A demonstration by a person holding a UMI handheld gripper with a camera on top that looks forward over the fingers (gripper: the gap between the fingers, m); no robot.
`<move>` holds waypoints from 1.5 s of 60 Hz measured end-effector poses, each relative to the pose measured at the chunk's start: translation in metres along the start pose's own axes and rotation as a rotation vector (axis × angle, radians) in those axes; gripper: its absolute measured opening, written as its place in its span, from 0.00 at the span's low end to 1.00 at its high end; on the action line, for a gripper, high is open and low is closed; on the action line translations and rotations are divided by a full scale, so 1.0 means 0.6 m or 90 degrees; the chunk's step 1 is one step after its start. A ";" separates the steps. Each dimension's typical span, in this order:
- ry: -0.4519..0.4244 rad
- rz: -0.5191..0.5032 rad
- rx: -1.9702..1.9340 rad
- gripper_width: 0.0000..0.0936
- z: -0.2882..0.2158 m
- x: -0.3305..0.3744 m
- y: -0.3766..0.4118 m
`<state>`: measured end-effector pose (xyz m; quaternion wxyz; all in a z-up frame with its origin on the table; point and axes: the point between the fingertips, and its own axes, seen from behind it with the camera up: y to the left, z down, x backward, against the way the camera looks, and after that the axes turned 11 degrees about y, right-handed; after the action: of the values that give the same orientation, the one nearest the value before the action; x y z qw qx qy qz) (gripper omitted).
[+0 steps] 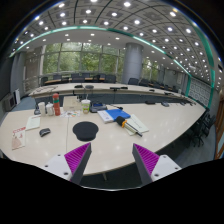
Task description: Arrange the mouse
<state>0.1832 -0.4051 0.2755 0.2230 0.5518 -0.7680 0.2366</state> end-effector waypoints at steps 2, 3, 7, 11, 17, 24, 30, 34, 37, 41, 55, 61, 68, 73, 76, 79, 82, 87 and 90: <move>0.004 -0.004 0.001 0.91 0.007 -0.003 0.009; 0.006 -0.007 0.002 0.91 0.011 -0.005 0.012; 0.017 -0.015 0.011 0.91 0.031 -0.021 0.036; 0.026 -0.021 0.021 0.91 0.054 -0.063 0.079; 0.043 -0.044 0.037 0.92 0.088 -0.089 0.133; 0.064 -0.091 0.047 0.91 0.124 -0.128 0.231; 0.076 -0.137 0.051 0.91 0.140 -0.174 0.344; 0.073 -0.166 0.054 0.91 0.140 -0.207 0.425; 0.073 -0.187 0.058 0.91 0.137 -0.234 0.486; 0.080 -0.214 0.066 0.91 0.134 -0.269 0.569; 0.106 -0.285 0.088 0.91 0.109 -0.404 0.810; 0.114 -0.296 0.095 0.91 0.094 -0.452 0.875; 0.131 -0.297 0.107 0.91 0.079 -0.498 0.923; 0.131 -0.277 0.116 0.92 0.060 -0.528 0.941; 0.133 -0.269 0.117 0.91 0.048 -0.544 0.950; 0.137 -0.266 0.113 0.91 0.038 -0.554 0.957; 0.142 -0.265 0.107 0.91 0.029 -0.565 0.966; 0.149 -0.255 0.105 0.89 0.016 -0.582 0.975; 0.152 -0.243 0.109 0.84 0.011 -0.591 0.975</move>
<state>-0.2716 0.0176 -0.0123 0.3055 0.6721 -0.5948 0.3181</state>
